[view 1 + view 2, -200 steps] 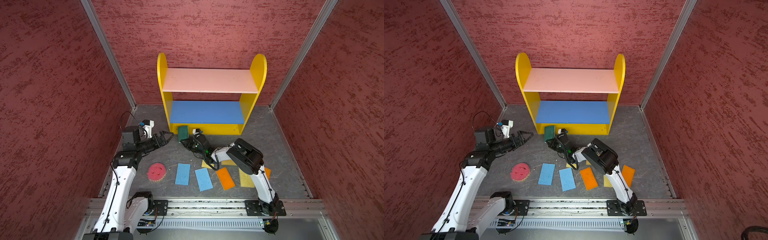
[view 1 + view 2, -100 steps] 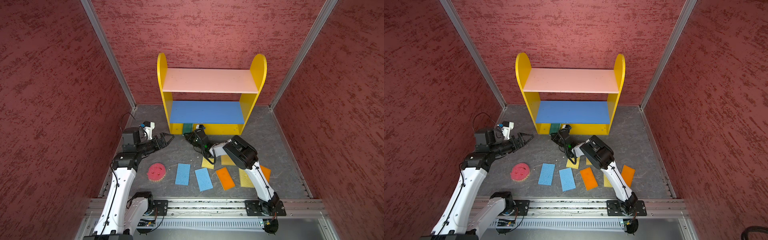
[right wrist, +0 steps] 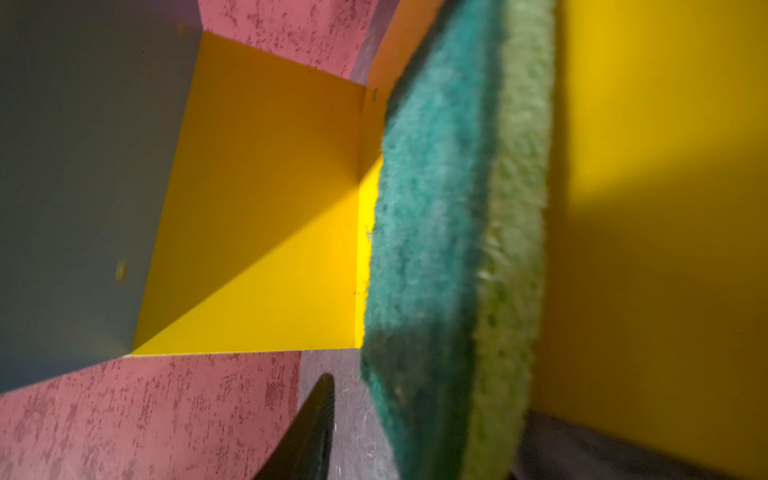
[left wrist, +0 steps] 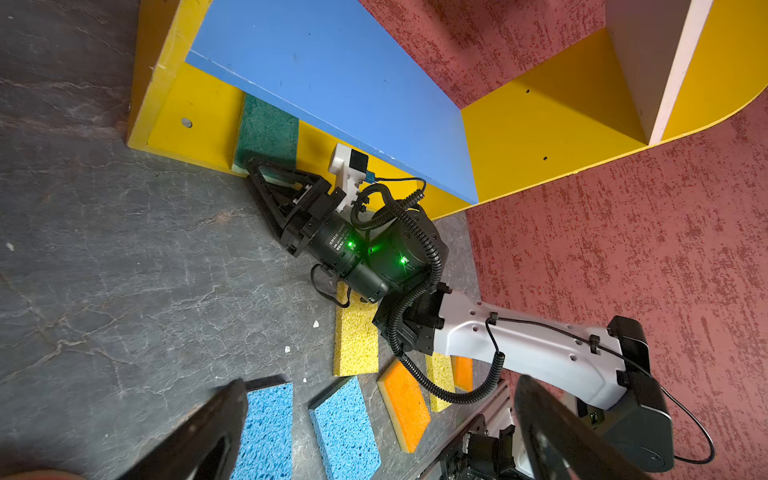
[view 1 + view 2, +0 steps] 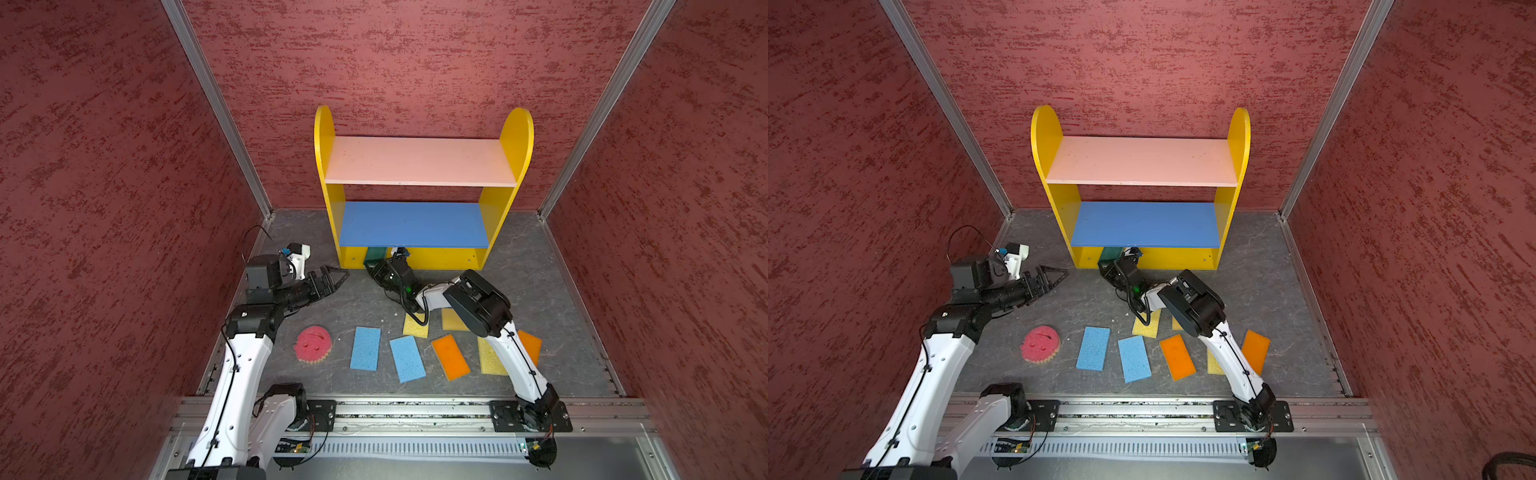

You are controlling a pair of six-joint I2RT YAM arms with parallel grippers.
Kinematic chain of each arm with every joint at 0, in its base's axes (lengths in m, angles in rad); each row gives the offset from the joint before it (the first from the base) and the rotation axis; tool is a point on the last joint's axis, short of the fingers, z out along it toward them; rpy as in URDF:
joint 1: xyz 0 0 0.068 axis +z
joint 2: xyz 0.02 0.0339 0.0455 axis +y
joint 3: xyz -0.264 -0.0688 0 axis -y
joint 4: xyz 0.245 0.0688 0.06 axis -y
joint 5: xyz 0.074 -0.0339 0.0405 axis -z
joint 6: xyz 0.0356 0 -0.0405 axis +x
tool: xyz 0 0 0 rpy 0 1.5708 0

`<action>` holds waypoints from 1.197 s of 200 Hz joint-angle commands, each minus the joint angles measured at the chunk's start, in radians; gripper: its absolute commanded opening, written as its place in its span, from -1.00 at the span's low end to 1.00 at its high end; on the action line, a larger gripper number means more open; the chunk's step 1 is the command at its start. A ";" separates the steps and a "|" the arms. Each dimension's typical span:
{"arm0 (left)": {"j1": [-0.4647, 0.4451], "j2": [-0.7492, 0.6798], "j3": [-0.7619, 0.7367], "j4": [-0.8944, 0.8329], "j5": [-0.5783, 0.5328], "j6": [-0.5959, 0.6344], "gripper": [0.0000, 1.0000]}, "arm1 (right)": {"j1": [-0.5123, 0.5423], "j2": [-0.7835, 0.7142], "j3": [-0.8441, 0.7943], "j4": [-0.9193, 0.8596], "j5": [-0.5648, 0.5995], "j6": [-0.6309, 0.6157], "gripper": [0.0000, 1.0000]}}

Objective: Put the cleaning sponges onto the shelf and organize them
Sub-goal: 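Open the right gripper and release the green sponge beside the shelf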

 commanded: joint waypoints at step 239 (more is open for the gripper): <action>0.000 0.014 -0.028 0.023 0.014 0.006 0.99 | -0.042 -0.059 -0.188 0.047 0.009 0.043 -0.85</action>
